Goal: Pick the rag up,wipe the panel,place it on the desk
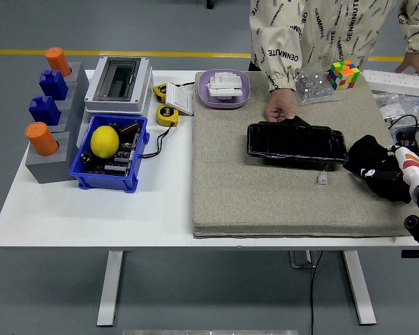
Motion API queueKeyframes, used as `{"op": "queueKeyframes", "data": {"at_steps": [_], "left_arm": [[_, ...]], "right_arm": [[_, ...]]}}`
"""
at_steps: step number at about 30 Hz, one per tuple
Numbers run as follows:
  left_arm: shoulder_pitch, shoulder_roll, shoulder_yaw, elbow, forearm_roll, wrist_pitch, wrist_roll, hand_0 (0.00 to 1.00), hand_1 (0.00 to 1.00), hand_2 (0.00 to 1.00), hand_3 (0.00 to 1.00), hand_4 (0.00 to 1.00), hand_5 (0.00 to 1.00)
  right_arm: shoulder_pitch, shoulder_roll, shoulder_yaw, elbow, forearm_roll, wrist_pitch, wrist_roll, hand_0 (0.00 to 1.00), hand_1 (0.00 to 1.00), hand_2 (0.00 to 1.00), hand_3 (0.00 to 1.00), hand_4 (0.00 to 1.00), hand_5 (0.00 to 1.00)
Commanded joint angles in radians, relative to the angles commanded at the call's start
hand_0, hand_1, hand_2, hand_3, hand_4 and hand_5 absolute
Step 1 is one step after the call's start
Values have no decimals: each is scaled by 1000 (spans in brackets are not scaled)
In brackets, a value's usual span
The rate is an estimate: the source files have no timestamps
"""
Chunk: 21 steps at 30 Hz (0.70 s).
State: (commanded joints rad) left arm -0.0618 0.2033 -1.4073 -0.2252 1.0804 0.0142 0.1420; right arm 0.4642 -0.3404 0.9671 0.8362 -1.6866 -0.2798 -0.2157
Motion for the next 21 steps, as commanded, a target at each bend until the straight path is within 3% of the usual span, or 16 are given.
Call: {"op": "queueKeyframes", "data": {"at_steps": [2,3,8,9,14,15,20,21], "left_arm": [[0,0,0,0,0,0,0,605,641,656,561,627,441],[-1,0,0,0,0,0,0,605,642,656,561,628,441],[-1,0,0,0,0,0,0,605,642,656,561,628,441],[-1,0,0,-1,0,0,0,605,641,656,560,628,441],[-1,0,2,0,-1,0,0,605,641,656,560,628,441],[-1,0,3,-1,-1,-1,0,605,642,656,560,628,441],[-2,0,4,-1,-2,-1,0,605,642,656,560,628,441],[-2,1,3,-1,-1,-1,0,605,642,656,561,628,441]], "right_arm": [[-2,2,1,-4,4,-9,4,648,636,680,745,998,528],[-3,3,1,-7,5,-16,7,547,578,623,693,998,483],[-7,13,-3,-31,18,-53,23,547,578,623,693,998,483],[-6,15,-3,-38,22,-59,27,476,535,552,584,998,425],[1,36,-6,-72,47,-105,45,476,535,552,584,998,425],[4,43,-7,-80,54,-122,50,405,469,499,500,982,332],[8,67,-6,-102,72,-167,68,405,469,499,500,982,332],[8,70,-6,-104,74,-171,69,371,451,483,486,933,277]]}}
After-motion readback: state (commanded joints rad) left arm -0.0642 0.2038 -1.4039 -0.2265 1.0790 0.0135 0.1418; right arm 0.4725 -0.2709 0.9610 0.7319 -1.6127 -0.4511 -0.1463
